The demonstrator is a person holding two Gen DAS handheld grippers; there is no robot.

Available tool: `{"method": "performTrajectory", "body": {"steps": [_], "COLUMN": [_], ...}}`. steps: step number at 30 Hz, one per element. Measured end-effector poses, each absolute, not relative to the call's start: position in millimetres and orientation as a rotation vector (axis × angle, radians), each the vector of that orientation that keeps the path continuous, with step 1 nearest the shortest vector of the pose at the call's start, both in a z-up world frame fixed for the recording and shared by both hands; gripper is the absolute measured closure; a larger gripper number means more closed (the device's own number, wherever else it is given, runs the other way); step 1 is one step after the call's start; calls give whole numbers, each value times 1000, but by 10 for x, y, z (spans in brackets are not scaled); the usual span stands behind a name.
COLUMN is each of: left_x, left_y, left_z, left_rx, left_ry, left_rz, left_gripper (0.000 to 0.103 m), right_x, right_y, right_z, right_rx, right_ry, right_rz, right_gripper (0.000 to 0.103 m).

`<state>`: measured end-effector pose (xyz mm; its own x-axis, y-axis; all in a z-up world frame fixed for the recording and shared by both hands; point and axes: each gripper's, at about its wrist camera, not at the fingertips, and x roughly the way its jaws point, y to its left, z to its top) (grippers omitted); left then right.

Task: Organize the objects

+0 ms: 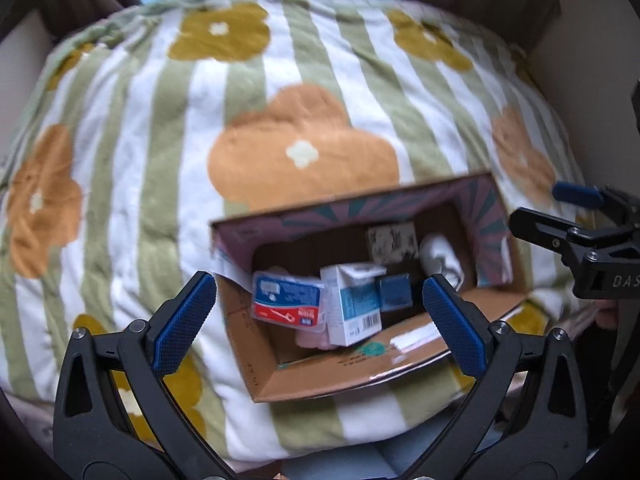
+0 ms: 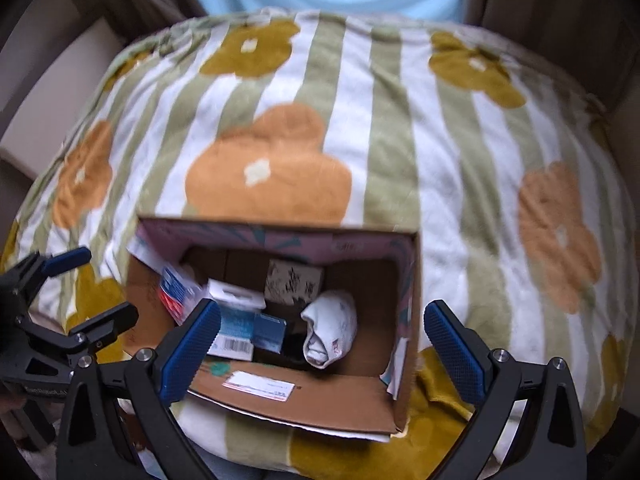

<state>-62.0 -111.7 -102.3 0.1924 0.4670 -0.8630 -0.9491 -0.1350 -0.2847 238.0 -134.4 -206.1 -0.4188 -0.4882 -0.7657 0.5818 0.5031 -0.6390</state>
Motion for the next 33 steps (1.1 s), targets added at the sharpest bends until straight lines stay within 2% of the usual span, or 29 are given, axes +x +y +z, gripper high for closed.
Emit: {"method": "performTrajectory", "body": {"steps": [5,10,33], "left_x": [-785,-839,-984], "left_y": [-1214,-1295,-1193], "left_z": [-626,-448,-427], "left_rx": [-1089,-1032,-1021], "left_ry": [498,488,397], "left_rz": [1436,1498,1519], "left_gripper": [0,0,0], "right_x": [2671,2883,2950], "right_y": [-1231,-1126,-1186], "right_z": [-1816,-1707,-1880], "right_rx": [57,-11,-92], "right_ry": [1588,1558,1574], "right_rz": [-1208,-1219,-1270], "right_gripper": [2,2,2]}}
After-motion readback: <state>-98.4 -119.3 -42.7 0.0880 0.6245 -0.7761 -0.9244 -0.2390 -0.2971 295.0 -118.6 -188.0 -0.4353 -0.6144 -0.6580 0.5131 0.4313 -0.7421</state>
